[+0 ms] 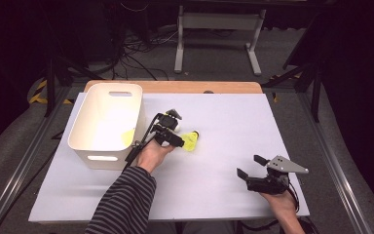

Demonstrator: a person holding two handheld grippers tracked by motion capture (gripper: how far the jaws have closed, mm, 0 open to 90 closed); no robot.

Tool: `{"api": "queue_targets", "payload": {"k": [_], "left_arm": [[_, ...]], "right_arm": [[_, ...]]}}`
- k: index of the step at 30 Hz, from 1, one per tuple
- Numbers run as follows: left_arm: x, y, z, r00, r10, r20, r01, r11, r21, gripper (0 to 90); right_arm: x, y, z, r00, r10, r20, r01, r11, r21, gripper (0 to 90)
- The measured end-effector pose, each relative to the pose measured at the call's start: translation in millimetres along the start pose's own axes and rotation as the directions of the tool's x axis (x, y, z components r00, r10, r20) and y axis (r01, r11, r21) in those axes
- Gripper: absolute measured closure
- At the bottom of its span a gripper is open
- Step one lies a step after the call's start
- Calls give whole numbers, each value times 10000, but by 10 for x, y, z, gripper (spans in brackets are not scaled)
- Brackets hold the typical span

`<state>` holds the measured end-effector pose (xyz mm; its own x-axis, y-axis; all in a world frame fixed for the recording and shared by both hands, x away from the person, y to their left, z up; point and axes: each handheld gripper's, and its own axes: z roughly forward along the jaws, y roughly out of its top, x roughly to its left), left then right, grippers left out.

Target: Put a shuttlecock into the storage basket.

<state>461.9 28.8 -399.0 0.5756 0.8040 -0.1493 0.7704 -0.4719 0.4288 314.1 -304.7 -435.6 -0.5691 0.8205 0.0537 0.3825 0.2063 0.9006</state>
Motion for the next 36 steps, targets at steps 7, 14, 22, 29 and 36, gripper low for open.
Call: {"api": "queue_targets", "payload": {"k": [7,14,22,29,36], "left_arm": [[20,23,99,9999,-4,109,3,10000,93,444],[50,38,189,9998,-139,172,137,9998,147,477],[73,56,268,9995,-244,213,240,9995,186,522],[92,65,310,9990,-285,353,280,9995,156,564],[105,70,330,9985,-323,439,316,9993,175,616]], "right_arm": [[0,-1,1,10000,1,18,-1,10000,6,148],[-1,-2,3,10000,-3,16,3,10000,23,148],[-4,-3,2,10000,10,32,-10,10000,21,148],[-1,-2,2,10000,4,8,-4,10000,15,148],[-1,-2,2,10000,3,5,-3,10000,19,148]]}}
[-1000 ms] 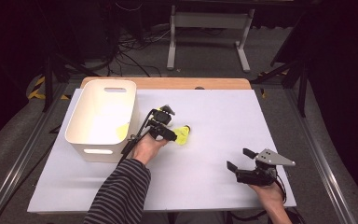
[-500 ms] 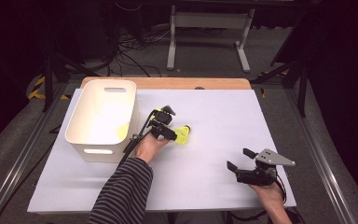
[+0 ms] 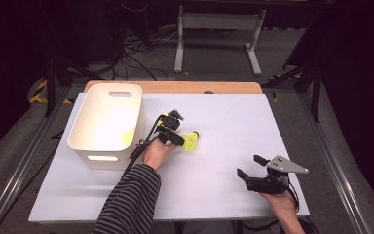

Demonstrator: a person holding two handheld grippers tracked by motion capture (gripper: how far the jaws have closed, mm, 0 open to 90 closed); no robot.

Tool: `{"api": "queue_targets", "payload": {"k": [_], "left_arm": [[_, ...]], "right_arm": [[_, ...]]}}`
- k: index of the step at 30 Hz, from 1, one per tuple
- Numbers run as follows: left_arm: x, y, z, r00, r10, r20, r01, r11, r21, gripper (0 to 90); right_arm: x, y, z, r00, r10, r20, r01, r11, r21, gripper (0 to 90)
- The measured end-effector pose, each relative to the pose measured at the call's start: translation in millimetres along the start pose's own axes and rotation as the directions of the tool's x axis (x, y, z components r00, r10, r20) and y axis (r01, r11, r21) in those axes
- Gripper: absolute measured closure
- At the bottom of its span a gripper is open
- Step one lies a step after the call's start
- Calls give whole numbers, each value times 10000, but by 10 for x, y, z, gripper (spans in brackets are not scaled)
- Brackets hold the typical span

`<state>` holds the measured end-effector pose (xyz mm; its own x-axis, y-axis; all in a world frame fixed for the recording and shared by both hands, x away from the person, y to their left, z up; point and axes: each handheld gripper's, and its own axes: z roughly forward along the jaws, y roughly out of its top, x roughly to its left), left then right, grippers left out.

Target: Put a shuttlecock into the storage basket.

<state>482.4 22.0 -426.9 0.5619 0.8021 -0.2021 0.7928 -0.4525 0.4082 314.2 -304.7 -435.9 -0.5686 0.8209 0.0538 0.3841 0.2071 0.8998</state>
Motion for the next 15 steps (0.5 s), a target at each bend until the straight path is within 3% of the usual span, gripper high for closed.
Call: {"api": "queue_targets", "payload": {"k": [15], "left_arm": [[26,7,30,9998,13,200,-12,10000,-72,708]], "right_arm": [[1,0,-1,10000,-12,17,12,10000,-4,148]]}}
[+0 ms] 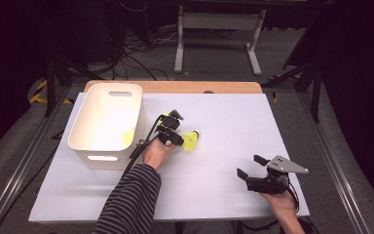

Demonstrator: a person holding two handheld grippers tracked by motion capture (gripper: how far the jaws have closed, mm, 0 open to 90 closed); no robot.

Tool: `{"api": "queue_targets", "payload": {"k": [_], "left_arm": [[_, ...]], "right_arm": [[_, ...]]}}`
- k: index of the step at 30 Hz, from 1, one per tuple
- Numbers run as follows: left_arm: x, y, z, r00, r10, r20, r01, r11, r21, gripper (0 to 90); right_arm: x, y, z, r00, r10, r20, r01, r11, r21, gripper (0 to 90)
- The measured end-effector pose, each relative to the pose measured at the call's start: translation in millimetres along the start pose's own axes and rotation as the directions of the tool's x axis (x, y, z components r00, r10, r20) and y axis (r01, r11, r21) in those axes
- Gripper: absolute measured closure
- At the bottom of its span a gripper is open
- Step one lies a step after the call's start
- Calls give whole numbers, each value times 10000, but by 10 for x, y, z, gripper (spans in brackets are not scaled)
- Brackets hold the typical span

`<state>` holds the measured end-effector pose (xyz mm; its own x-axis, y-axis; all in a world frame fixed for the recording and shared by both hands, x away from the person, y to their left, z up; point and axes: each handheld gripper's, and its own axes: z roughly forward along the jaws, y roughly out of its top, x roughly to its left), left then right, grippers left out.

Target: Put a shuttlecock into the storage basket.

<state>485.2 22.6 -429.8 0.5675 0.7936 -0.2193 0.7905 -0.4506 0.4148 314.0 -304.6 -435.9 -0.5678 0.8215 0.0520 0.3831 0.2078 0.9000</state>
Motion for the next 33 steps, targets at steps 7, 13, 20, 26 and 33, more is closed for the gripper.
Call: {"api": "queue_targets", "payload": {"k": [7,13,20,26,33], "left_arm": [[2,4,11,10000,85,48,-85,10000,-13,758],[8,6,9,10000,66,44,-66,10000,5,800],[7,5,6,9999,118,29,-118,9999,-10,828],[9,3,12,9998,214,25,-214,9998,62,854],[7,3,9,9994,327,66,-328,9994,93,870]], "right_arm": [[1,-1,1,10000,-9,13,9,10000,41,149],[-1,-1,4,10000,-19,12,19,10000,62,149],[0,-1,5,10000,-25,15,25,10000,60,148],[0,-1,5,10000,-15,15,15,10000,66,149],[0,-1,6,10000,-26,17,26,10000,64,149]]}}
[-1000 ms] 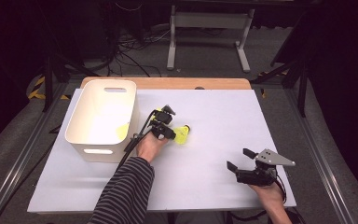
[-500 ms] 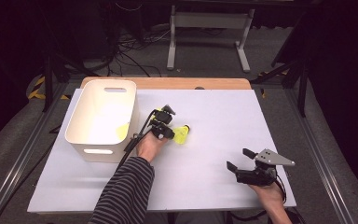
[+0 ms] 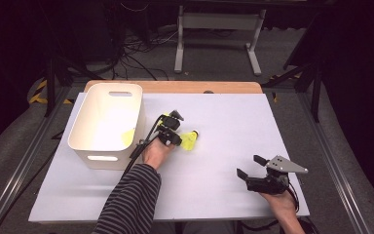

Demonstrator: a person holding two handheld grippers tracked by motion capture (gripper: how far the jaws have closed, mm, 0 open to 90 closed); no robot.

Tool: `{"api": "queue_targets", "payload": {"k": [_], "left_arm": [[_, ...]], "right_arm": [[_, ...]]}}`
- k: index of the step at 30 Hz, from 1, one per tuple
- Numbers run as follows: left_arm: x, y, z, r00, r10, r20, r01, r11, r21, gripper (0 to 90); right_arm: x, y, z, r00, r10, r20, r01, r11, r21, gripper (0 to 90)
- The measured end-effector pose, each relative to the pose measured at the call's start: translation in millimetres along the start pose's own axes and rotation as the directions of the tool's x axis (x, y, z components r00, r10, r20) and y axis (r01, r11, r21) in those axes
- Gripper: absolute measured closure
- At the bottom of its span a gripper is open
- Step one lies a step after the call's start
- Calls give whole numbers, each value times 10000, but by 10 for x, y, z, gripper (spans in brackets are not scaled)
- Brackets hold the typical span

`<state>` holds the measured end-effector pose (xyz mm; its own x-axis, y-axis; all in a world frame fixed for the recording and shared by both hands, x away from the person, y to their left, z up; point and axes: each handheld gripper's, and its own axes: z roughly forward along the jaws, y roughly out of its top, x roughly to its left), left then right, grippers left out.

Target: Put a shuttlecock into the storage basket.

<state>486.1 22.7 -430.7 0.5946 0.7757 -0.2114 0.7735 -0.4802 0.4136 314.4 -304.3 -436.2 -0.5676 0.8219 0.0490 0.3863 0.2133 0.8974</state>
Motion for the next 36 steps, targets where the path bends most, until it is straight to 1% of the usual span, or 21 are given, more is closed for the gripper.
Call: {"api": "queue_targets", "payload": {"k": [3,6,8,9,16,17,18,21,24,25,31,34,35,36], "left_arm": [[-9,-5,-7,10000,-33,-36,34,10000,56,876],[-11,-5,-12,9999,117,14,-117,9999,94,880],[-13,-5,-17,9999,85,56,-85,9999,106,881],[-5,-2,-21,9998,195,74,-196,9998,99,882],[-8,-4,-27,9996,249,96,-250,9996,94,887],[-6,-4,-29,9995,305,103,-306,9995,94,887],[-12,-5,-30,9997,245,94,-246,9997,97,888],[-11,-5,-30,9994,338,105,-339,9994,120,890],[-16,-5,-36,9996,271,121,-272,9996,103,891],[-11,-4,-41,9993,341,119,-343,9993,135,891],[-15,-7,-62,9994,338,89,-339,9992,211,894],[-19,-9,-68,9992,395,70,-396,9989,234,895],[-20,-9,-72,9989,470,46,-471,9987,205,895],[-23,-10,-76,9990,452,58,-453,9987,221,895]], "right_arm": [[2,-1,1,10000,-2,-3,2,10000,-8,149],[3,-1,2,10000,-12,-6,12,10000,11,150],[3,-1,5,10000,-33,-10,33,10000,14,150],[2,-1,5,10000,-45,-9,45,10000,12,150],[4,-2,6,10000,-44,-26,44,10000,45,149],[4,-2,6,10000,-42,-27,42,10000,45,149],[3,-2,6,10000,-34,-13,34,10000,42,150],[3,-2,6,10000,-35,-26,35,10000,46,150],[6,-1,3,10000,-49,-16,49,10000,13,150],[6,-1,2,10000,-45,-14,45,10000,-6,150],[4,0,1,10000,-33,-5,33,10000,-9,150],[3,-1,0,10000,-21,-2,21,10000,-14,150],[3,-1,0,10000,-24,-5,24,10000,-11,150],[4,-1,1,10000,-30,-8,30,10000,-8,150]]}}
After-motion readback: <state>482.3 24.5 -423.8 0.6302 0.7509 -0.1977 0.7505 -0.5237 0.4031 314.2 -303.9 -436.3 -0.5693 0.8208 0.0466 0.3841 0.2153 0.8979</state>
